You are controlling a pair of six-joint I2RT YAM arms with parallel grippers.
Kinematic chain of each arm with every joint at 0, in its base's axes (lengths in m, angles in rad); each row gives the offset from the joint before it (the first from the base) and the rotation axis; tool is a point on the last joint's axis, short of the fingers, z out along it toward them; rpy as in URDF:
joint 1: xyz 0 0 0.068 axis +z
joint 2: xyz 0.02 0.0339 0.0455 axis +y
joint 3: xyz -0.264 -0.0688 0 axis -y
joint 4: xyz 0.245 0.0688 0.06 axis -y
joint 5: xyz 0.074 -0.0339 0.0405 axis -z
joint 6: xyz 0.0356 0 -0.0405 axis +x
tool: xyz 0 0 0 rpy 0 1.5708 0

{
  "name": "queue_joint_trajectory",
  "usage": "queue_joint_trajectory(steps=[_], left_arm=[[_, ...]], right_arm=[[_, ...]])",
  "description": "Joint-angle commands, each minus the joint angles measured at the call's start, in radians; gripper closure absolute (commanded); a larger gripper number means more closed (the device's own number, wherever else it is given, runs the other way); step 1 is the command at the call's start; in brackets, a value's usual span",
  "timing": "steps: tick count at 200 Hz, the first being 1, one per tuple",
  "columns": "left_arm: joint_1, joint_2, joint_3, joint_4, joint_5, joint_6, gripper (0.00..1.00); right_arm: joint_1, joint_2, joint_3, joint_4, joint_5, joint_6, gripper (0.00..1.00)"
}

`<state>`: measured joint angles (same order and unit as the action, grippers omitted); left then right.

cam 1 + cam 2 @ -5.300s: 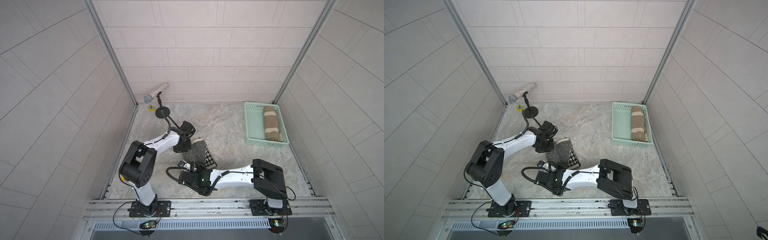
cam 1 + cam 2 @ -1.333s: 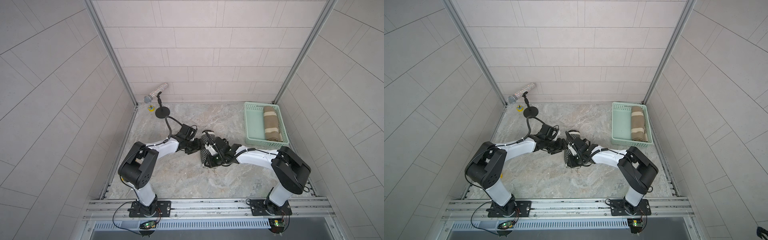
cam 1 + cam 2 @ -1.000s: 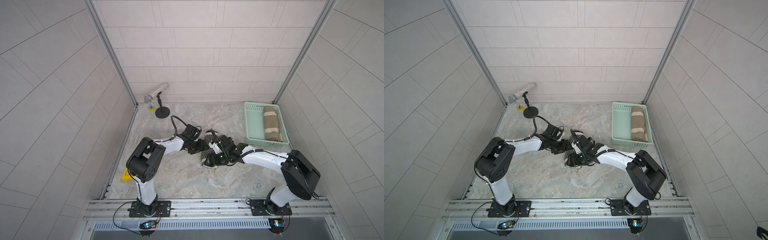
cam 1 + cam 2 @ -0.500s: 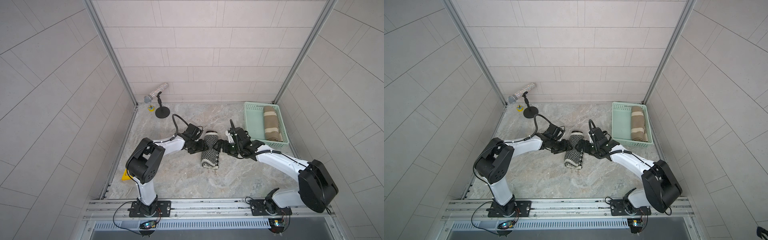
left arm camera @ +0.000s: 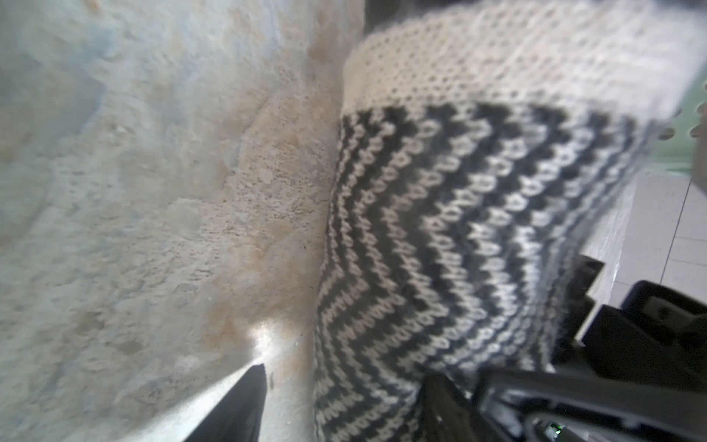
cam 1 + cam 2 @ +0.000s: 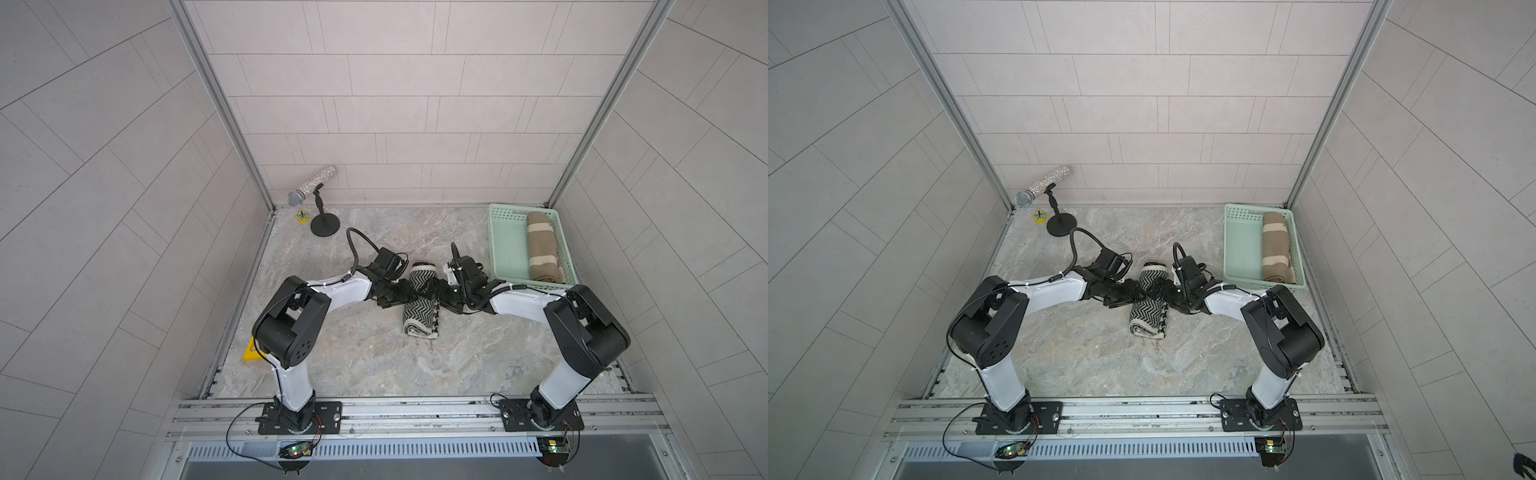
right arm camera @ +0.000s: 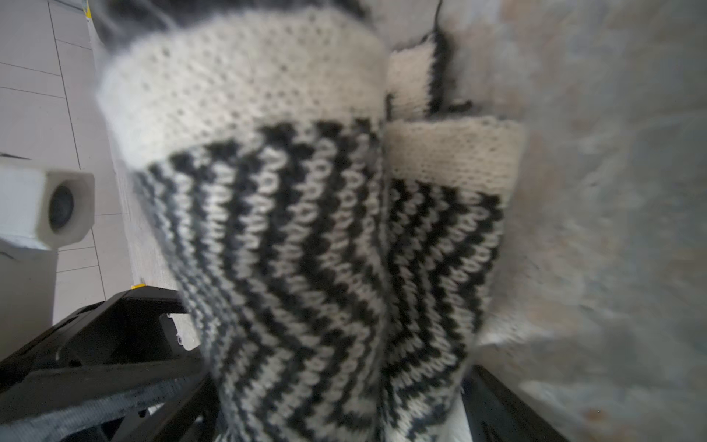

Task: Roll up the scarf and place it into the basket
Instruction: Pick up the scarf at the center of the board.

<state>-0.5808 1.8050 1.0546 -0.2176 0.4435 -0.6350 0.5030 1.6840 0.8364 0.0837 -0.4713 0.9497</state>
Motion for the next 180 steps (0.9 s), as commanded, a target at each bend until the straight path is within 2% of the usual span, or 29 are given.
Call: queue_joint_trajectory(steps=[1,12,23,46,53,65,78,98,114,125,134,148,161,180], left_arm=[[-0.012,0.01,0.001,-0.051,-0.028,-0.003,0.37],[-0.013,0.006,-0.001,-0.049,-0.032,-0.005,0.39],[-0.014,0.0,-0.003,-0.049,-0.035,-0.01,0.4],[-0.013,-0.028,-0.015,-0.042,-0.041,-0.026,0.43],[-0.013,-0.044,-0.021,-0.042,-0.048,-0.029,0.45],[-0.013,-0.08,-0.033,-0.048,-0.061,-0.033,0.46],[-0.005,-0.132,-0.049,-0.061,-0.084,-0.035,0.47],[0.024,-0.245,-0.092,-0.077,-0.133,-0.035,0.47],[0.067,-0.346,-0.126,-0.098,-0.171,-0.041,0.45],[0.104,-0.414,-0.149,-0.119,-0.198,-0.042,0.35],[0.136,-0.467,-0.167,-0.134,-0.224,-0.047,0.2],[0.182,-0.545,-0.201,-0.147,-0.272,-0.054,0.01],[0.209,-0.609,-0.229,-0.149,-0.326,-0.042,0.0],[0.24,-0.663,-0.244,-0.176,-0.36,-0.025,0.0]], right_arm=[[0.033,0.031,0.014,0.046,-0.015,0.03,0.02],[0.039,0.049,0.018,0.045,-0.009,0.036,0.08],[0.041,0.064,0.017,0.042,0.001,0.042,0.2],[0.036,0.092,0.02,0.031,0.02,0.043,0.58],[0.031,0.098,0.014,0.052,0.009,0.048,0.66],[0.017,0.107,-0.014,0.167,-0.04,0.076,0.8],[-0.013,0.121,-0.041,0.329,-0.132,0.112,0.89],[-0.062,0.158,-0.039,0.637,-0.324,0.2,0.96],[-0.096,0.174,-0.026,0.903,-0.424,0.312,1.0],[-0.129,0.18,0.007,0.999,-0.475,0.376,1.0],[-0.153,0.179,0.031,1.048,-0.51,0.405,1.0],[-0.193,0.166,0.076,1.058,-0.55,0.418,1.0],[-0.245,0.14,0.115,0.984,-0.569,0.376,1.0],[-0.339,0.086,0.178,0.729,-0.569,0.213,1.0]])
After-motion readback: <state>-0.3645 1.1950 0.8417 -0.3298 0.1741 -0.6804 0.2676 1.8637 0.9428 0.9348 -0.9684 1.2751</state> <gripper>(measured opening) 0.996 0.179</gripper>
